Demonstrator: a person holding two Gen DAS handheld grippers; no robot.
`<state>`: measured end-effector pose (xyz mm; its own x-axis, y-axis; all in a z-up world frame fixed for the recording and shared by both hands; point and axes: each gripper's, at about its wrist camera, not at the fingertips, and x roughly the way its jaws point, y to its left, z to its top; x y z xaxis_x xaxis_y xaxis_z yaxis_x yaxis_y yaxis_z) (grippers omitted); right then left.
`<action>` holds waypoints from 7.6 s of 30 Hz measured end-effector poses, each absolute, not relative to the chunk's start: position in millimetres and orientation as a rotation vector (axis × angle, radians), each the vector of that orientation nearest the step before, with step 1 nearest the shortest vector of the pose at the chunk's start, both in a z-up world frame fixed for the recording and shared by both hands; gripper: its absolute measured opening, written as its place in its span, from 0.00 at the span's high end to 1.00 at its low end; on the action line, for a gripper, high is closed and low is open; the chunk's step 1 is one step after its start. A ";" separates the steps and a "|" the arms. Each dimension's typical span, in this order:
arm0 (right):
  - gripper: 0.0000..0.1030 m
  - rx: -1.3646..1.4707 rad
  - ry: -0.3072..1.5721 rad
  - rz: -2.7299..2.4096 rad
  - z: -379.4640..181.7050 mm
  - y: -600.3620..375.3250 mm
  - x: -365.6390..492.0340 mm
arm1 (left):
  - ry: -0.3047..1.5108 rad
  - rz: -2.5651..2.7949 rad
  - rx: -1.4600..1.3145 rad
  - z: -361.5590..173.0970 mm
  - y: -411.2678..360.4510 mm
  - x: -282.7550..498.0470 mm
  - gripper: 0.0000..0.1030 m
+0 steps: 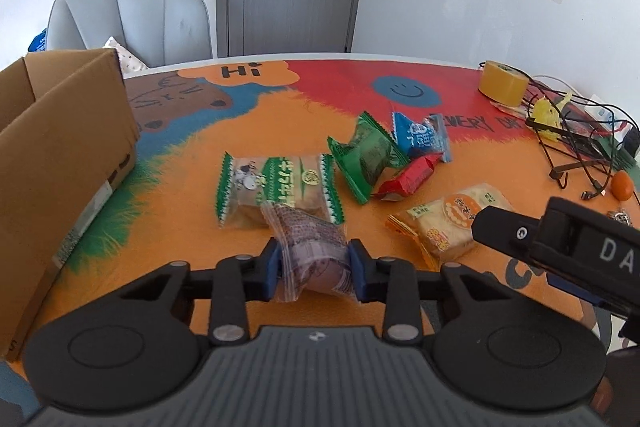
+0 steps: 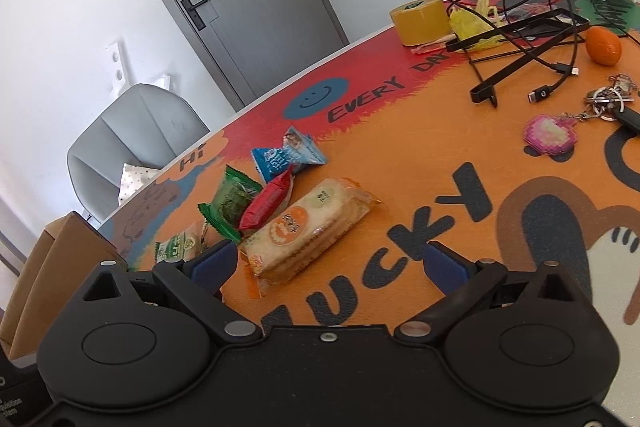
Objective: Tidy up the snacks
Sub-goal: 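Grasp the clear wrapped pastry with the left tool while the right tool grasps the round-labelled cake pack, then carry the clear pastry with the left tool while the right tool carries the cake pack to the box, then open both tools to drop the pastry and cake pack into the box, then move both tools back toward the remaining snacks on the mat, then grasp the green-printed biscuit pack with the left tool while the right tool grasps the red candy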
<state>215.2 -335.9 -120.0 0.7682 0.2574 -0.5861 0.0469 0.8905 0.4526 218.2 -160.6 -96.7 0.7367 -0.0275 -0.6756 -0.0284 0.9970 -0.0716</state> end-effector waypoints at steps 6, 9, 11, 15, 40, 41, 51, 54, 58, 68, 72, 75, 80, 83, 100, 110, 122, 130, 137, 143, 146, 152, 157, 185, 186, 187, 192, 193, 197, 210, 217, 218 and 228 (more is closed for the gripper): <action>0.05 0.439 0.713 0.102 -118.5 -321.1 226.3 | 0.723 0.022 -0.123 -88.1 -138.9 217.4 0.71; 0.05 0.423 0.728 0.084 -119.5 -314.3 234.0 | 0.714 0.024 -0.150 -84.4 -127.8 217.5 0.75; 0.05 0.405 0.740 0.064 -120.4 -309.4 240.2 | 0.712 0.030 -0.162 -83.8 -121.0 218.3 0.76; 0.05 0.367 0.748 0.036 -121.2 -299.3 249.8 | 0.716 0.032 -0.194 -84.6 -109.1 220.6 0.77; 0.58 0.230 0.749 -0.079 -121.4 -295.5 233.8 | 0.698 0.049 -0.232 -78.9 -95.7 203.9 0.81; 0.65 0.246 0.747 -0.073 -121.1 -299.3 230.8 | 0.698 0.047 -0.234 -78.5 -95.9 202.2 0.81; 0.66 0.317 0.681 -0.012 -102.3 -307.0 201.4 | 0.642 0.035 -0.235 -59.7 -95.6 179.1 0.82; 0.66 0.328 0.658 0.014 -93.8 -302.2 194.2 | 0.612 0.039 -0.244 -49.8 -90.5 170.3 0.82; 0.66 0.334 0.632 0.052 -82.8 -291.6 185.1 | 0.563 0.056 -0.253 -37.1 -80.5 157.6 0.82; 0.66 0.332 0.585 0.131 -62.2 -263.0 174.0 | 0.495 0.096 -0.272 -15.0 -52.8 137.2 0.82; 0.66 0.323 0.566 0.151 -54.0 -250.0 171.6 | 0.472 0.099 -0.278 -8.3 -40.8 133.0 0.82; 0.66 0.319 0.553 0.163 -48.1 -239.9 171.4 | 0.455 0.106 -0.281 -3.3 -30.3 130.8 0.82; 0.66 0.313 0.541 0.196 -40.9 -220.3 172.2 | 0.430 0.134 -0.281 4.4 -11.9 131.0 0.82; 0.66 0.306 0.536 0.220 -37.2 -206.6 172.5 | 0.415 0.154 -0.283 9.0 -1.7 131.2 0.82; 0.66 0.253 0.520 0.337 -19.5 -151.0 182.3 | 0.397 0.250 -0.316 18.4 56.8 144.2 0.82; 0.65 0.237 0.548 0.385 -21.2 -117.9 193.0 | 0.410 0.261 -0.342 9.4 81.1 163.9 0.82; 0.65 0.218 0.562 0.410 -16.7 -86.6 195.8 | 0.386 0.323 -0.396 1.4 105.1 141.6 0.59; 0.61 0.251 0.592 0.365 -20.2 -71.5 199.2 | 0.371 0.377 -0.447 -3.3 123.5 113.4 0.47; 0.38 0.263 0.611 0.364 -20.4 -69.4 188.1 | 0.368 0.406 -0.474 -3.8 134.5 97.5 0.43; 0.33 0.277 0.619 0.329 -22.6 -84.2 182.4 | 0.365 0.384 -0.454 -3.9 124.9 92.2 0.25; 0.32 0.284 0.618 0.307 -22.6 -95.3 180.2 | 0.361 0.383 -0.439 -4.6 118.4 90.2 0.16; 0.20 0.290 0.590 0.269 -20.4 -120.1 173.6 | 0.370 0.370 -0.418 -2.6 103.9 92.6 0.09; 0.08 0.300 0.578 0.261 -20.8 -143.5 168.3 | 0.375 0.360 -0.387 -0.2 86.2 92.8 0.06; 0.08 0.465 0.587 0.122 -44.9 -278.8 182.0 | 0.428 0.207 -0.248 6.7 -32.6 133.0 0.02; 0.10 0.472 0.590 0.117 -47.1 -282.6 182.8 | 0.428 0.203 -0.246 6.2 -35.7 135.0 0.03; 0.11 0.479 0.592 0.111 -49.3 -286.0 183.8 | 0.430 0.201 -0.244 5.5 -38.8 136.8 0.03; 0.16 0.509 0.608 0.096 -59.6 -301.7 190.2 | 0.454 0.186 -0.228 -0.7 -56.3 151.1 0.03; 0.16 0.514 0.610 0.089 -61.4 -304.4 191.4 | 0.460 0.184 -0.226 -2.0 -59.5 155.0 0.03; 0.16 0.534 0.622 0.078 -69.2 -313.4 200.0 | 0.478 0.175 -0.209 -6.6 -69.6 167.3 0.03; 0.33 0.536 0.688 0.084 -84.2 -315.4 243.3 | 0.537 0.155 -0.161 -21.9 -97.1 217.3 0.03; 0.38 0.557 0.742 0.089 -97.8 -314.5 269.2 | 0.608 0.154 -0.161 -45.5 -110.3 243.6 0.03; 0.39 0.557 0.749 0.091 -100.2 -313.7 273.2 | 0.618 0.155 -0.160 -49.2 -111.5 246.2 0.03; 0.41 0.571 0.774 0.120 -127.2 -308.9 287.8 | 0.692 0.161 -0.122 -81.7 -123.0 263.2 0.03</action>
<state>287.8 -308.9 -127.2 0.7164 0.3061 -0.6270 0.1023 0.8428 0.5284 263.2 -123.0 -81.7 0.7581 0.1067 -0.6434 -0.1874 0.9805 -0.0583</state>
